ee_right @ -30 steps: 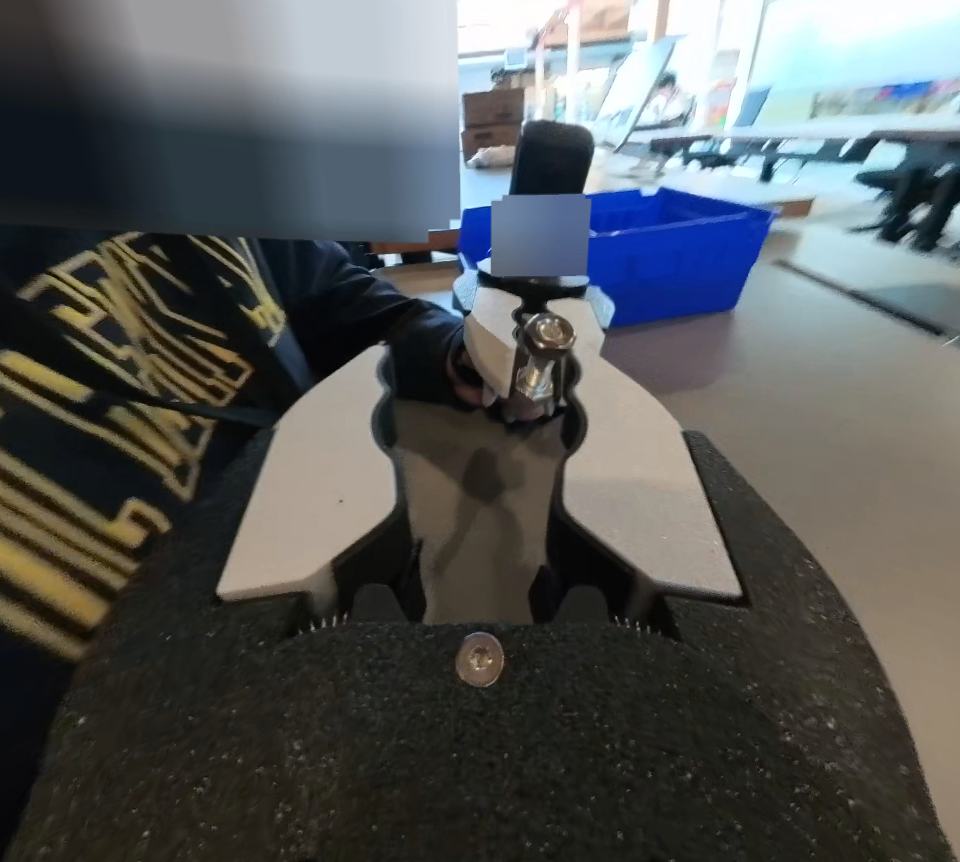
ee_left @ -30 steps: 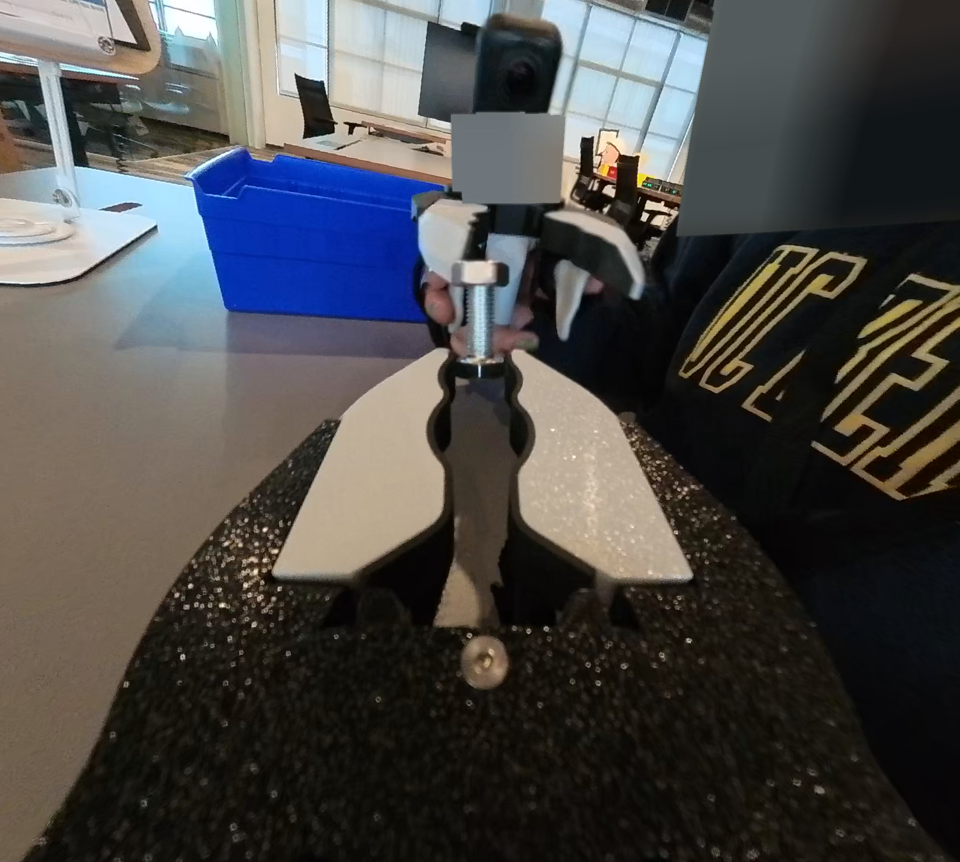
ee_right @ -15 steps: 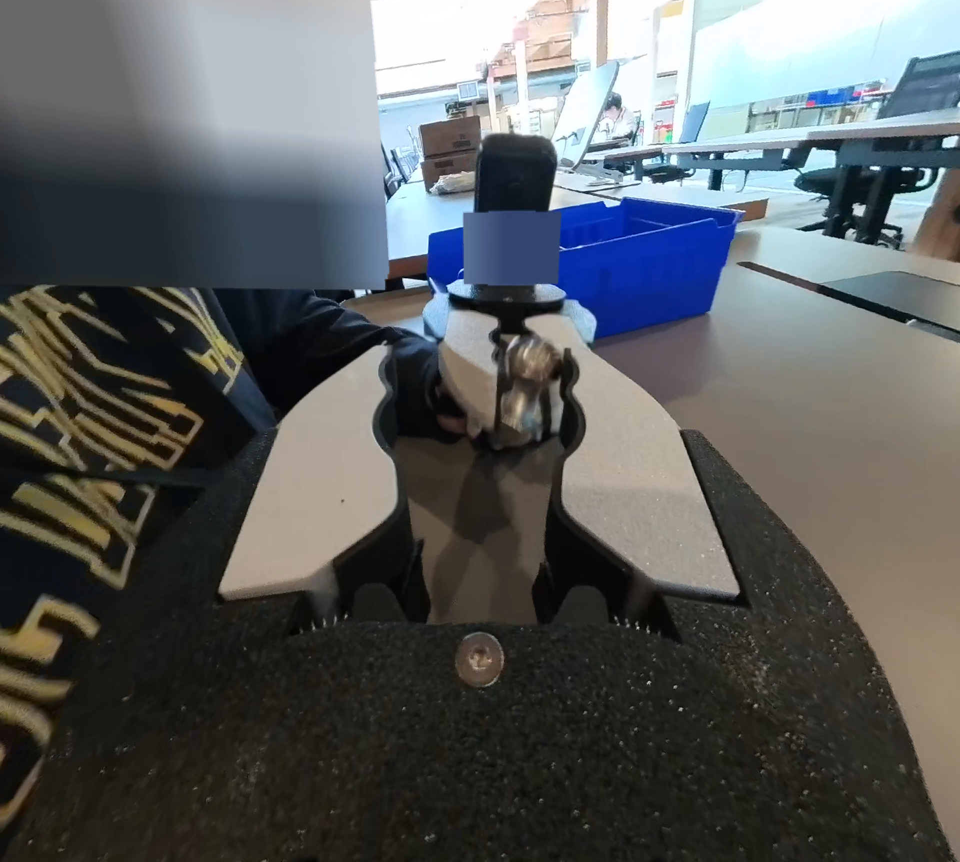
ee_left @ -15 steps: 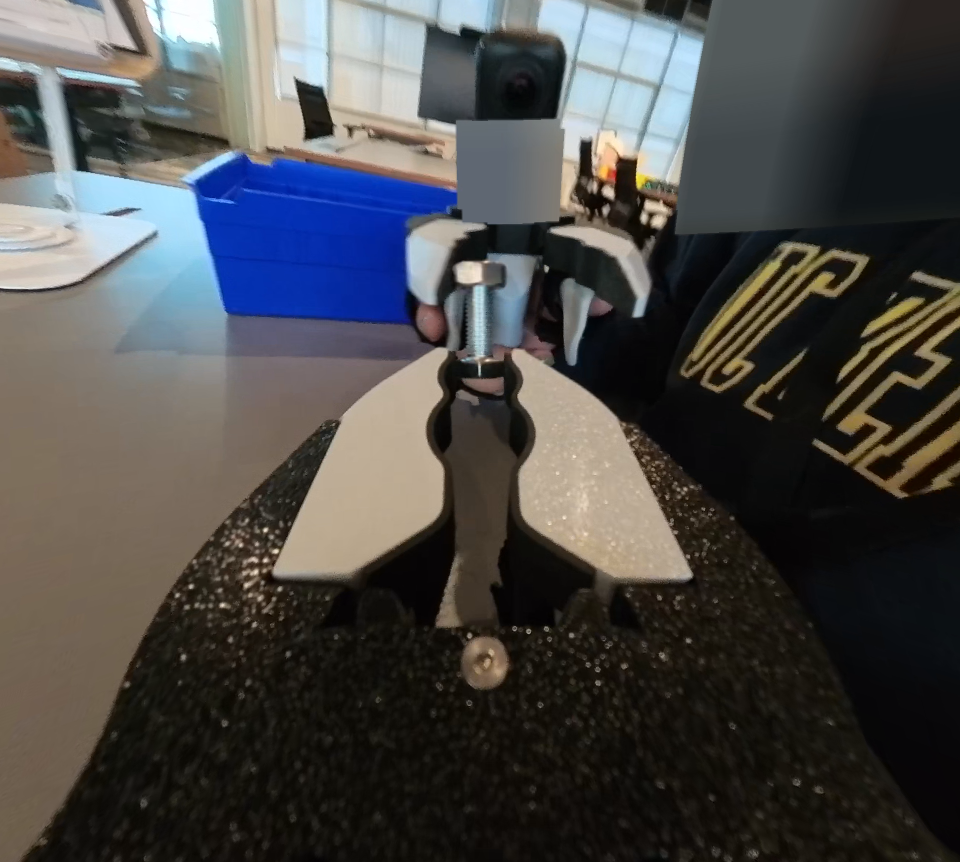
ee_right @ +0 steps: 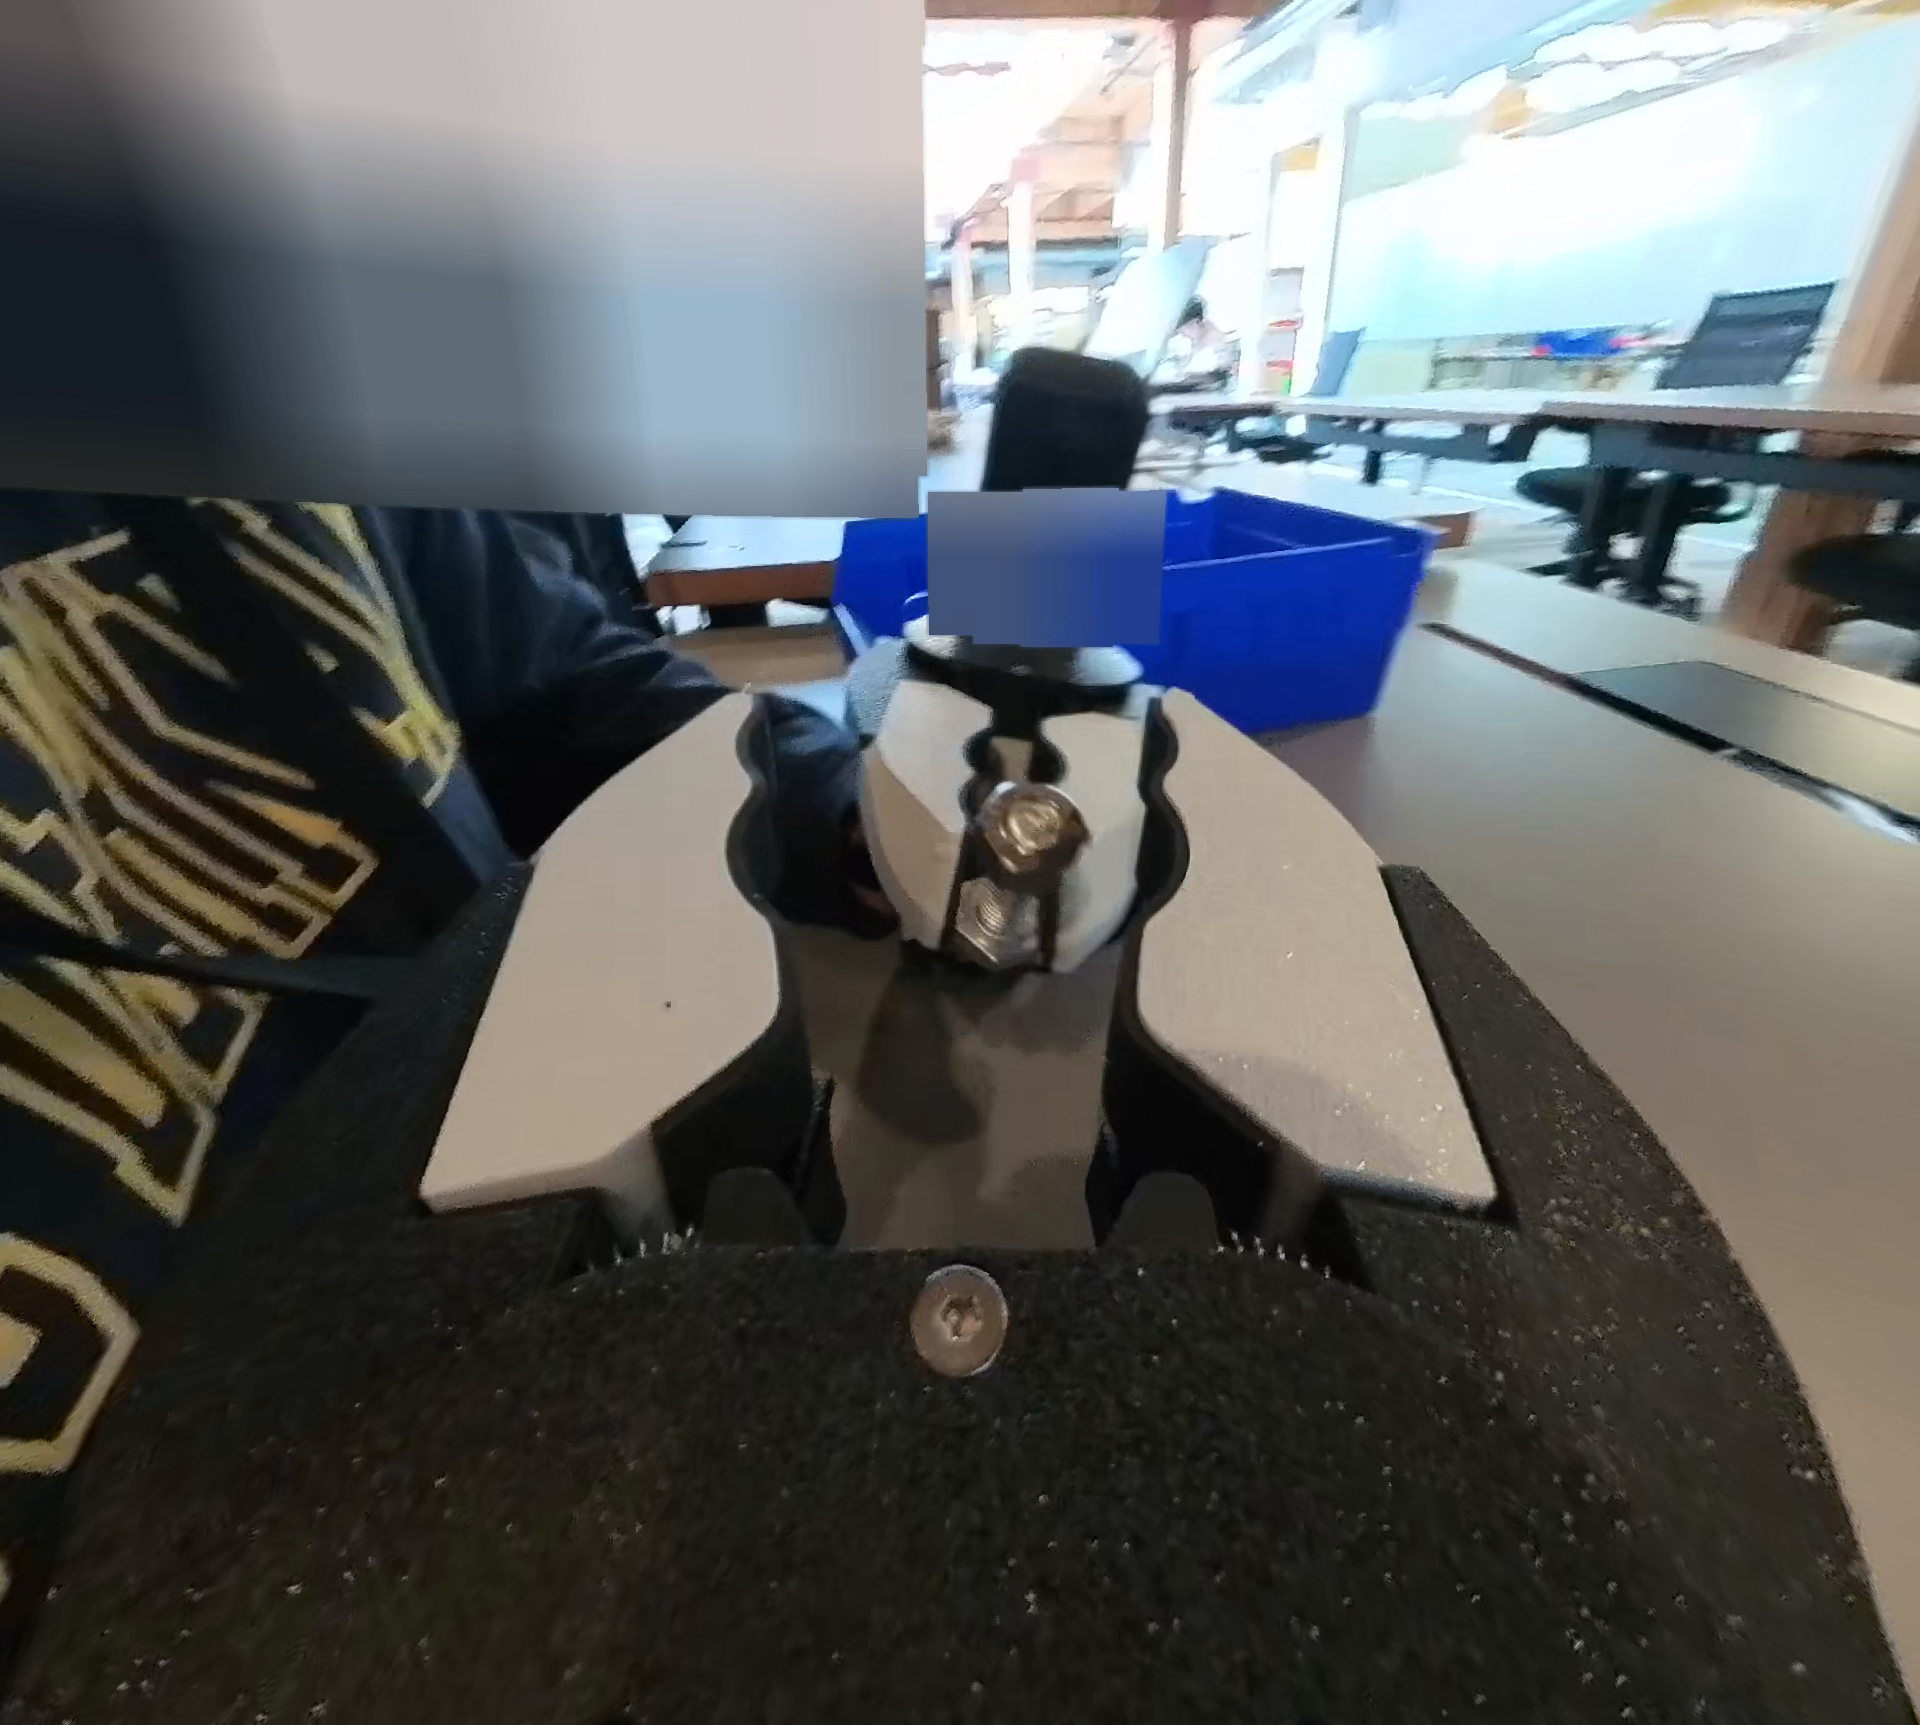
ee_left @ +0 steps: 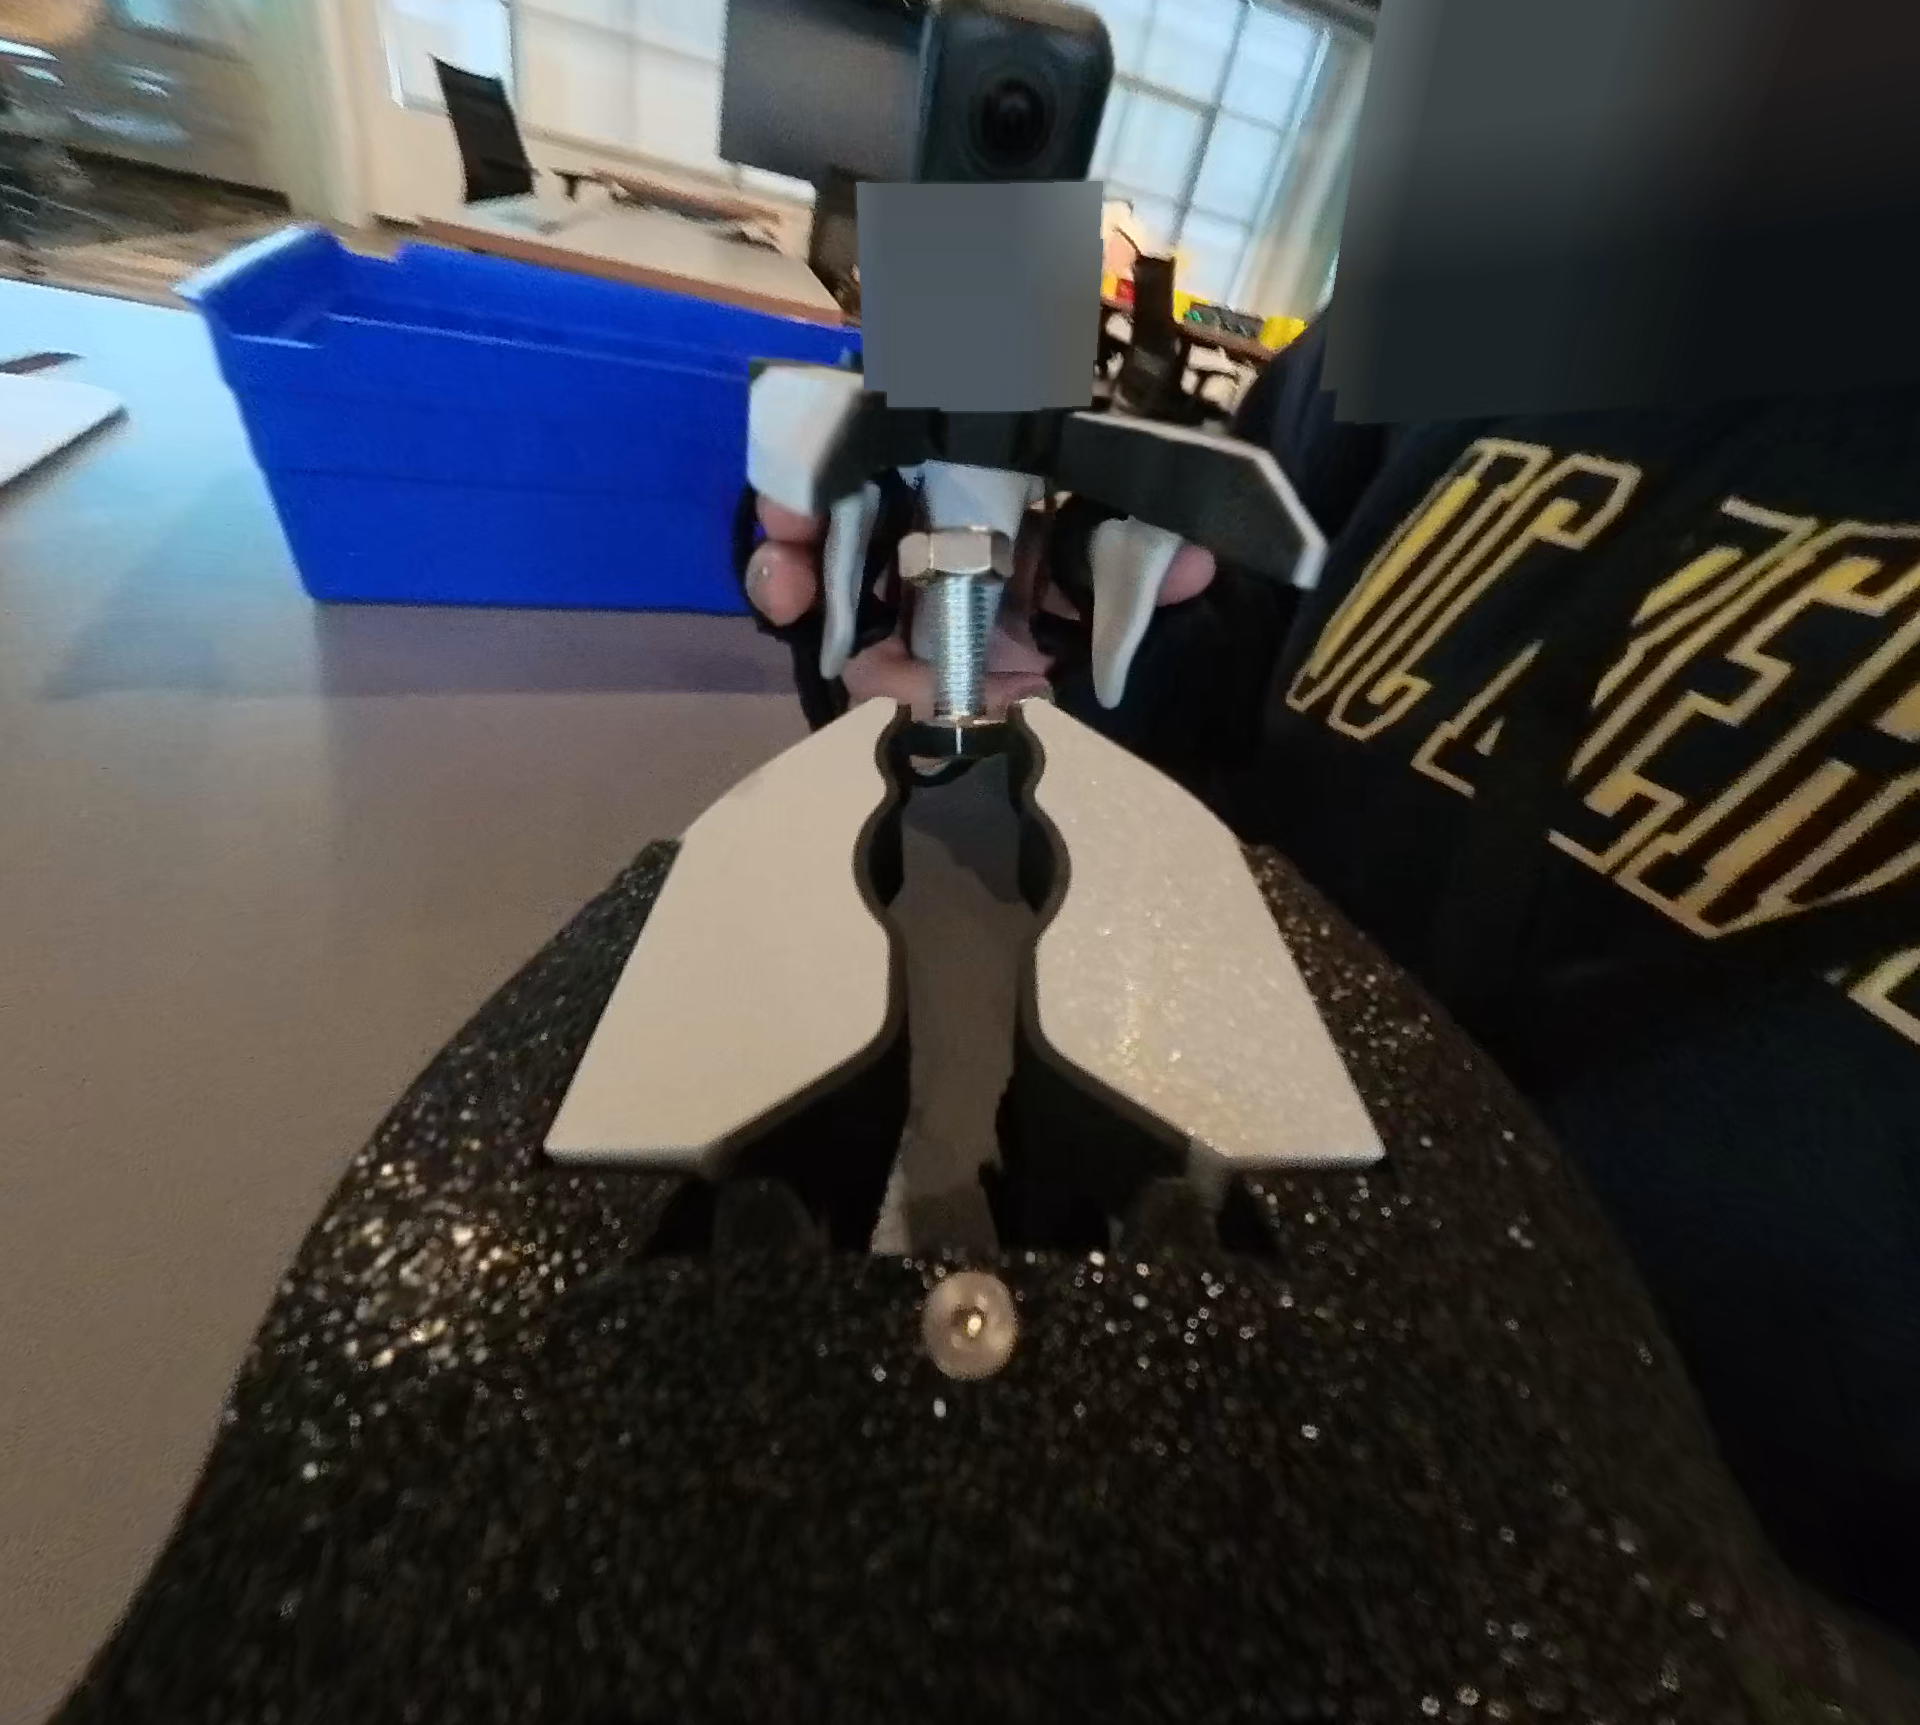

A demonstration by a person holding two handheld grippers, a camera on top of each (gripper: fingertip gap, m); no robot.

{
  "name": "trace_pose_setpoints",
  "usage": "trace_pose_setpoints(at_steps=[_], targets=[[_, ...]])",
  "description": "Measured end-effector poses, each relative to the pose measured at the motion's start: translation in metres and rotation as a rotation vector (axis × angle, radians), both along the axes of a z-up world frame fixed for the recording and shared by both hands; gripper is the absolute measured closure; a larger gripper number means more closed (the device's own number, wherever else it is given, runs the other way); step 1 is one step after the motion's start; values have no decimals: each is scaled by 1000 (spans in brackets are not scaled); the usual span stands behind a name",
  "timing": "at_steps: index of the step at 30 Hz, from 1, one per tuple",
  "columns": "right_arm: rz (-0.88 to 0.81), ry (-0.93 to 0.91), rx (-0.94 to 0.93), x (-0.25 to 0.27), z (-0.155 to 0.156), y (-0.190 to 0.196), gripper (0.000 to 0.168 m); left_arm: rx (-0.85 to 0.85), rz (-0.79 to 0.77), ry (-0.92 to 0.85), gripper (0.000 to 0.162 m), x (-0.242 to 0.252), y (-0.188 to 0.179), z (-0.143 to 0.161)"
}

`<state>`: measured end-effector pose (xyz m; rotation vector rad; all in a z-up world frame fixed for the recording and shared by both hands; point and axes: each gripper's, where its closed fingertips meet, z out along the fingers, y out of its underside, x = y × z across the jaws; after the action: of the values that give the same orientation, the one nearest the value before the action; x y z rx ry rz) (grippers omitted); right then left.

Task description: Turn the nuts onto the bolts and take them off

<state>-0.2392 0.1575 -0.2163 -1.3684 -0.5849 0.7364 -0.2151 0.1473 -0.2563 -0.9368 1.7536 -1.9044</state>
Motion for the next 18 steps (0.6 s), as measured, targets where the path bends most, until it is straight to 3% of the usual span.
trace_pose_setpoints(at_steps=[5, 18], targets=[[95, -19, -3, -14, -4, -9, 111, 26, -21, 3, 145, -1, -4, -2], [28, -3, -30, 13, -3, -5, 119, -167, 21, -68, 145, -5, 19, 18]])
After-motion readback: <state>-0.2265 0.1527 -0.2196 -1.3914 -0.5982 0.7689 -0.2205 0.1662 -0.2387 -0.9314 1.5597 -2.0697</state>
